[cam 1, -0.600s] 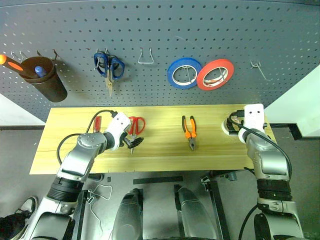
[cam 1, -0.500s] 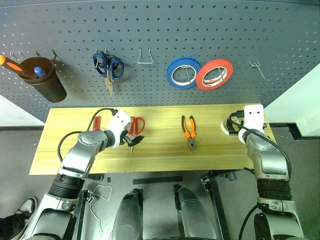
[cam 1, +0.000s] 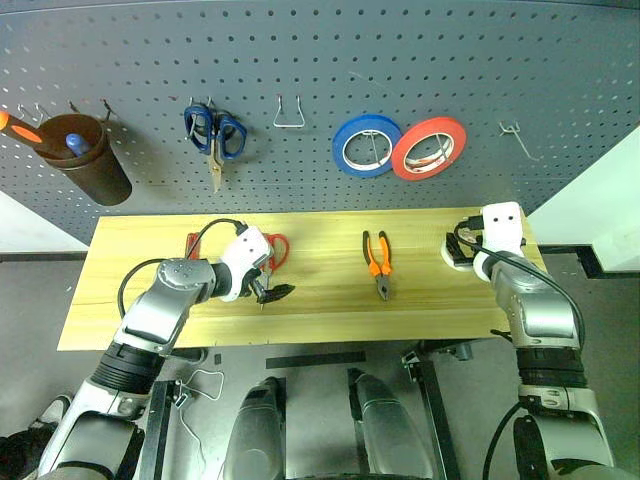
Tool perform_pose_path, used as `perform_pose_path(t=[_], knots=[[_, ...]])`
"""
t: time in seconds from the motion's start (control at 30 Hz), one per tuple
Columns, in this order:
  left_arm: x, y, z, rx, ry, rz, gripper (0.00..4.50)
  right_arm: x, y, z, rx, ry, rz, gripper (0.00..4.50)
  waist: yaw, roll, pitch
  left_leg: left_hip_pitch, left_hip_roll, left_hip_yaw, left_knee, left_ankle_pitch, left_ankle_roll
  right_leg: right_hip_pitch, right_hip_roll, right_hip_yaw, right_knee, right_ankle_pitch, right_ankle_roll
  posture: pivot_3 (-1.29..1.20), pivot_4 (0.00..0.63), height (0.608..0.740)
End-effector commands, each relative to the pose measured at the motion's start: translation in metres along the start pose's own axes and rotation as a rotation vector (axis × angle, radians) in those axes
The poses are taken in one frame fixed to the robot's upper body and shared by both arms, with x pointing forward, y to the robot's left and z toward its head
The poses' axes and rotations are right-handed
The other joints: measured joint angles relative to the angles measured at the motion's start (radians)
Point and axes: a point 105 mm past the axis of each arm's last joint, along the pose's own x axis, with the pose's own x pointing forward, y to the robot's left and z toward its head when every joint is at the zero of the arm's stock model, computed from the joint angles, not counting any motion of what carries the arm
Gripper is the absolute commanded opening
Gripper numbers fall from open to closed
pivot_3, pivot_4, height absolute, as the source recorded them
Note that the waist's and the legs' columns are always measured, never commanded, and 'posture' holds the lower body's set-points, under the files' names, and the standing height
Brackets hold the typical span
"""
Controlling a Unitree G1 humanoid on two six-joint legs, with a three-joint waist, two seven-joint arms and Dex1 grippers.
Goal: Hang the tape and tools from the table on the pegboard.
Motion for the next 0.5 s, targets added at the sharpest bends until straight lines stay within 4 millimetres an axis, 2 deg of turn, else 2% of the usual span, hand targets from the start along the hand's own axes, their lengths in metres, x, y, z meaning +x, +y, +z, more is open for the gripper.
perform_pose_path(t=[0.03,0.2,0.5], knots=[[-0.006,-0.007,0.009,0.015,-0.024,-0.017,4.48,0.004,0.001,0.009,-0.007,-0.033,0.016,4.5,0.001,0.0,0.003,0.0,0.0,0.0,0.0,0.0,0.0,0.0,0.0,0.0,0.0,0.0,0.0,0.05,0.342,0.721],[-0.016,-0.011,0.012,0.005,-0.021,-0.024,4.48,0.014,0.009,0.01,-0.042,-0.027,0.073,4.5,0.003,0.0,0.023,0.0,0.0,0.0,0.0,0.0,0.0,0.0,0.0,0.0,0.0,0.0,0.0,0.07,0.363,0.721],[-0.028,-0.006,0.021,0.001,-0.049,0.029,4.48,0.025,0.006,0.006,-0.071,-0.007,0.091,4.5,0.008,-0.001,0.052,-0.001,0.0,0.0,-0.001,0.0,0.0,-0.001,0.0,0.0,0.0,0.0,0.001,0.1,0.381,0.721]])
